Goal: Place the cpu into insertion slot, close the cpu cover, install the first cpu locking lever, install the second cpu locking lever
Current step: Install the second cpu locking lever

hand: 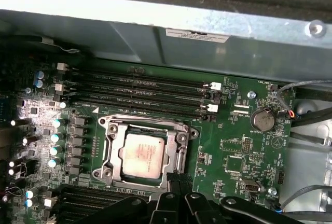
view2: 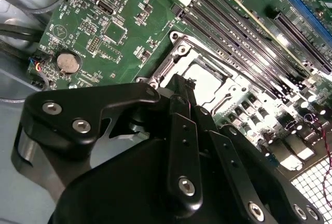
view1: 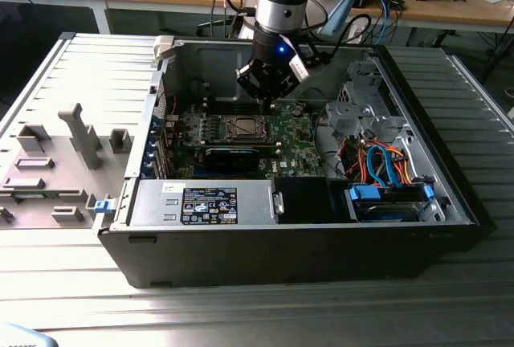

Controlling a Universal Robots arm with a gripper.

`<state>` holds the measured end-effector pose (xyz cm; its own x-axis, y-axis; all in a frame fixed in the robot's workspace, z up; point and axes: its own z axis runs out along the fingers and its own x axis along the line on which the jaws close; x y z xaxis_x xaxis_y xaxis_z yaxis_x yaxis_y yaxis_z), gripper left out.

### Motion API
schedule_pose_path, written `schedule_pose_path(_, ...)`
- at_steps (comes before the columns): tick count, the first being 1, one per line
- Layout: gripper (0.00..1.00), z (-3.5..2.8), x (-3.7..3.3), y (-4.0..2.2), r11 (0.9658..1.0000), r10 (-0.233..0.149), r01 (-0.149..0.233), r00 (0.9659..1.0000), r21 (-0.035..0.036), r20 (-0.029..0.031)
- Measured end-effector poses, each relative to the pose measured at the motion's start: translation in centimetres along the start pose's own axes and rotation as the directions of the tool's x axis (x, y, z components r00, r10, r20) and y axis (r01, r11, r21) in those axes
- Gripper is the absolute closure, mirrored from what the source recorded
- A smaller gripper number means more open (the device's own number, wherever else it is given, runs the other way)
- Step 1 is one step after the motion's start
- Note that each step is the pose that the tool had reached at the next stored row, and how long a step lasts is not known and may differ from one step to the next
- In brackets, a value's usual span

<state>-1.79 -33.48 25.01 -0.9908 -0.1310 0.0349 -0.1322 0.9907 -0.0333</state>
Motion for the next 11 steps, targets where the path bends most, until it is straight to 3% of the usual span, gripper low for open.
schedule_pose_path(2,0.89,0.04,0.09,-0.68,1.0,0.0,0.0,1.0,-0.0033,0.0004)
schedule_pose_path(3,0.89,0.07,0.15,-1.07,0.9999,0.0,0.0,1.0,-0.0169,0.0022)
schedule_pose_path(5,0.89,0.1,0.23,-1.56,0.9996,-0.001,0.001,1.0,-0.0298,0.004)
schedule_pose_path(6,0.89,0.16,0.31,-1.98,0.9991,-0.001,0.001,1.0,-0.0418,0.0056)
schedule_pose_path(11,0.89,0.37,0.67,-3.26,0.9972,-0.002,0.003,0.9999,-0.0746,0.0101)
